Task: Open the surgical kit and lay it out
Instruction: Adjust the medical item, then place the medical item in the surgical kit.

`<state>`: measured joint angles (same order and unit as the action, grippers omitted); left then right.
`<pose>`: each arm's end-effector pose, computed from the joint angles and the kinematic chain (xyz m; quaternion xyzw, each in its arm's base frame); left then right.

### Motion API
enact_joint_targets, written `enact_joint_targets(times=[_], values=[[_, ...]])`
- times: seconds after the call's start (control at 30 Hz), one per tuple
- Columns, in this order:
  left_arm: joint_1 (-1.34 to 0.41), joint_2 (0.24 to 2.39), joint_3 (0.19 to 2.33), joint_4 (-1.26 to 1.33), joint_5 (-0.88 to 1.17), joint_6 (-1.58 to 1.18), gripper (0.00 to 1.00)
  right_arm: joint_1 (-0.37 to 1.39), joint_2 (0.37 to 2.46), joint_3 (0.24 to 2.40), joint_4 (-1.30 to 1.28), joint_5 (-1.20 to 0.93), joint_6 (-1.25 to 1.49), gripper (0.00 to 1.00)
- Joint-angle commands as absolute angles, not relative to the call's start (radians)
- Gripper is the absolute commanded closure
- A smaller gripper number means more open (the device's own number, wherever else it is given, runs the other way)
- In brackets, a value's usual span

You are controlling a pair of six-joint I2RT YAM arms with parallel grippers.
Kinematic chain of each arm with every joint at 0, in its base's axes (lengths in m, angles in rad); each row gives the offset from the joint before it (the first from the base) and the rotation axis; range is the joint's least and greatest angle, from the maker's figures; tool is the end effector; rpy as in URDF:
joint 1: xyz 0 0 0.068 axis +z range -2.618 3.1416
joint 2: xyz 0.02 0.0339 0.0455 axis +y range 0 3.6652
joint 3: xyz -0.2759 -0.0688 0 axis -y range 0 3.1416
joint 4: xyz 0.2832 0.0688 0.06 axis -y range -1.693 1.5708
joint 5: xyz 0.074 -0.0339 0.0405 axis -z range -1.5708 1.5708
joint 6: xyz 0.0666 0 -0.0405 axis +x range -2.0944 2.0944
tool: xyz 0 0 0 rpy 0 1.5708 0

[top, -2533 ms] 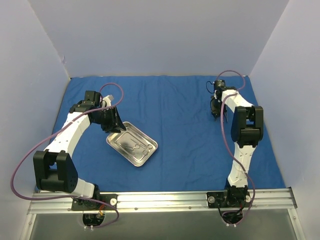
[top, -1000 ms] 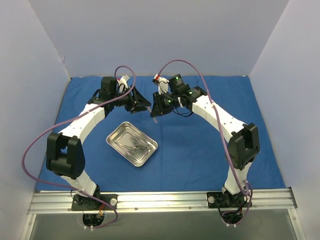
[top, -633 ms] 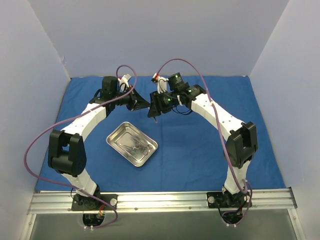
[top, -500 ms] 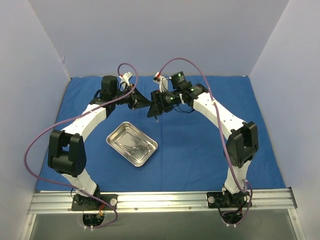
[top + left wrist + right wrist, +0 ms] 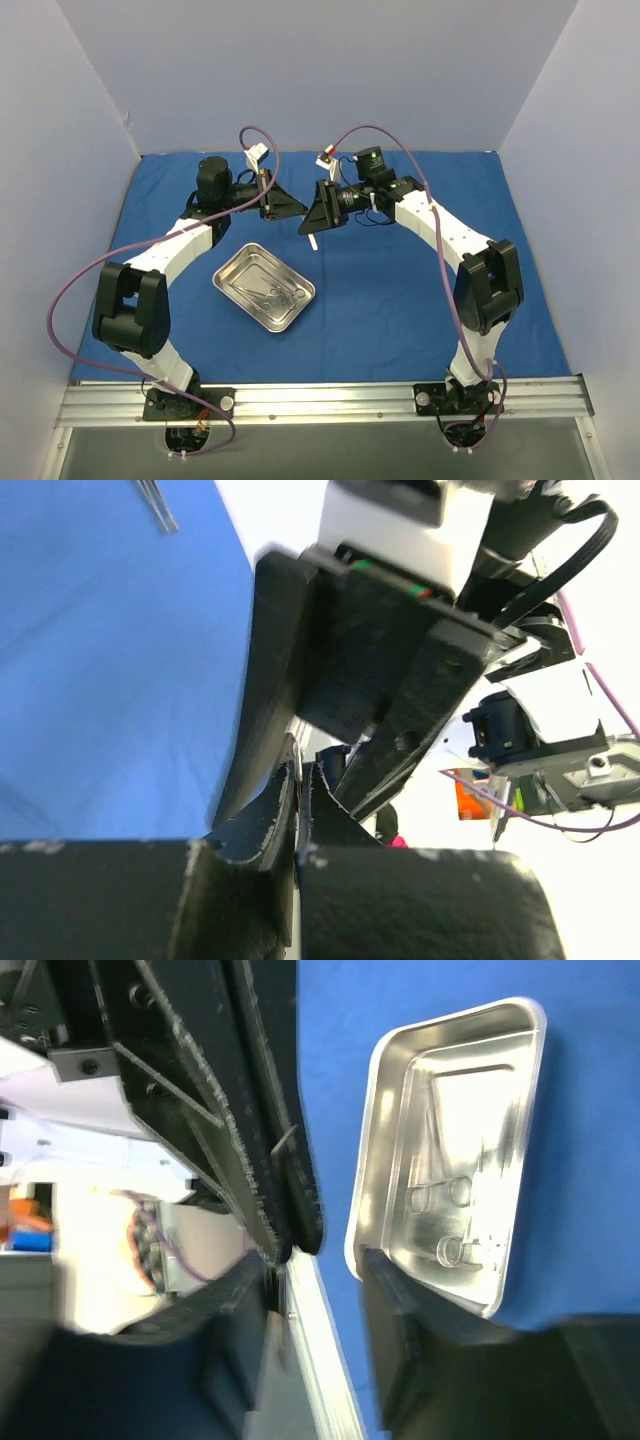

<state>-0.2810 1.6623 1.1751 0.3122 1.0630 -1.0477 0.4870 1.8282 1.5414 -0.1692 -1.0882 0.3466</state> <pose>0.3954 -0.1747 0.2902 0.0550 0.7344 -0.6473 0.1967 0.3904 0.2735 0.3115 -0.3241 0.7051 0.5849 0.2360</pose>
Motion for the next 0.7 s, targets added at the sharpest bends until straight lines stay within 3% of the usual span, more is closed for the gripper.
enact_joint_targets(times=[0.0,0.07,0.1,0.17,0.2,0.27,0.43,0.47,0.5,0.67], values=[[-0.282,1.605,1.170,0.454,1.108,-1.091,0.98,0.500,1.755,1.520,-0.089,-1.170,0.400,0.64],[-0.282,1.603,1.166,0.477,1.109,-1.104,0.98,0.500,1.755,1.517,-0.089,-1.172,0.403,0.77],[-0.282,1.603,1.163,0.482,1.112,-1.108,0.98,0.499,1.752,1.516,-0.089,-1.169,0.403,0.99],[-0.281,1.600,1.163,0.453,1.114,-1.100,0.94,0.491,1.747,1.506,-0.086,-1.143,0.411,1.00],[-0.269,1.597,1.164,0.419,1.106,-1.071,0.86,0.488,1.744,1.508,-0.104,-1.119,0.410,1.00],[-0.246,1.585,1.172,0.254,1.048,-1.028,0.59,0.466,1.749,1.519,-0.158,-1.030,0.367,1.00],[-0.138,1.527,1.295,-0.399,0.791,-0.637,0.49,0.404,1.784,1.560,-0.368,-0.716,0.269,1.00],[-0.129,1.517,1.330,-0.455,0.699,-0.556,0.19,0.390,1.786,1.557,-0.391,-0.666,0.250,1.00],[-0.121,1.506,1.342,-0.489,0.668,-0.522,0.13,0.359,1.790,1.557,-0.412,-0.538,0.249,1.00],[-0.112,1.465,1.347,-0.583,0.591,-0.430,0.17,0.252,1.845,1.612,-0.550,-0.169,0.197,1.00]])
